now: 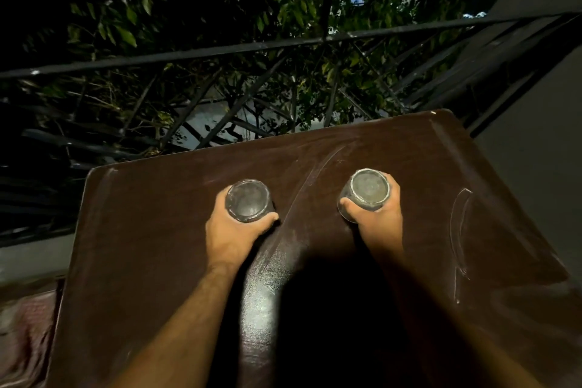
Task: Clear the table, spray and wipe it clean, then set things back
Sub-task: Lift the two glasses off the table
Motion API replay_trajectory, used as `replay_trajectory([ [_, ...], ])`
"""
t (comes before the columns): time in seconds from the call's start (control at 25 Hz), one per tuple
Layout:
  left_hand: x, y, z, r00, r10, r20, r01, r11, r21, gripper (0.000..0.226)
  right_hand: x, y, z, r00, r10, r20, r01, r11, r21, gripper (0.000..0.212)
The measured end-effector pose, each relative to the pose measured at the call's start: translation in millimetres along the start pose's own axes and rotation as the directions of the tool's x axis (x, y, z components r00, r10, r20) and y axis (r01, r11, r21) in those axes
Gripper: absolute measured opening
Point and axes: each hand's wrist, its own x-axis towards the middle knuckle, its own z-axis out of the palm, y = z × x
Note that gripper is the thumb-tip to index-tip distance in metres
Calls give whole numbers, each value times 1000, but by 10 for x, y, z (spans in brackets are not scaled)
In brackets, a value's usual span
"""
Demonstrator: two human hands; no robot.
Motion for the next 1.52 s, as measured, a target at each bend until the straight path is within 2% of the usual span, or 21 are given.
replay_trajectory([
  [0.32, -245, -211, -537, 993, -2, -117, -11, 994, -111, 90, -609, -161, 350, 990, -109, 84, 110, 994, -8, 82],
  [0.56, -585, -524, -1382, 986, 25, -167, -45, 992, -117, 86, -1339, -358, 797, 979, -148, 139, 148, 989, 10, 80],
  [0.88, -940, -1156, -2627, 979, 41, -202, -75, 984, -162, 82, -2433, -534, 1757, 952, -185, 243, 184, 983, 27, 79],
  [1.0, -1106, -1495, -3071, 974, 36, -223, -70, 987, -143, 80, -2859, -582, 2064, 944, -187, 271, 183, 982, 40, 80],
  [1.24, -1424, -2219, -4017, 962, -40, -268, 33, 999, -31, 84, -3816, -638, 2868, 897, -217, 384, 188, 976, 113, 82],
  [1.44, -1599, -2728, -4665, 954, -71, -291, 63, 997, -37, 69, -4529, -562, 3541, 860, -171, 481, 135, 985, 107, 83],
  [1.52, -1616, -2883, -4829, 964, -45, -260, 51, 999, 17, 51, -4733, -449, 3694, 872, -140, 469, 117, 990, 79, 83],
])
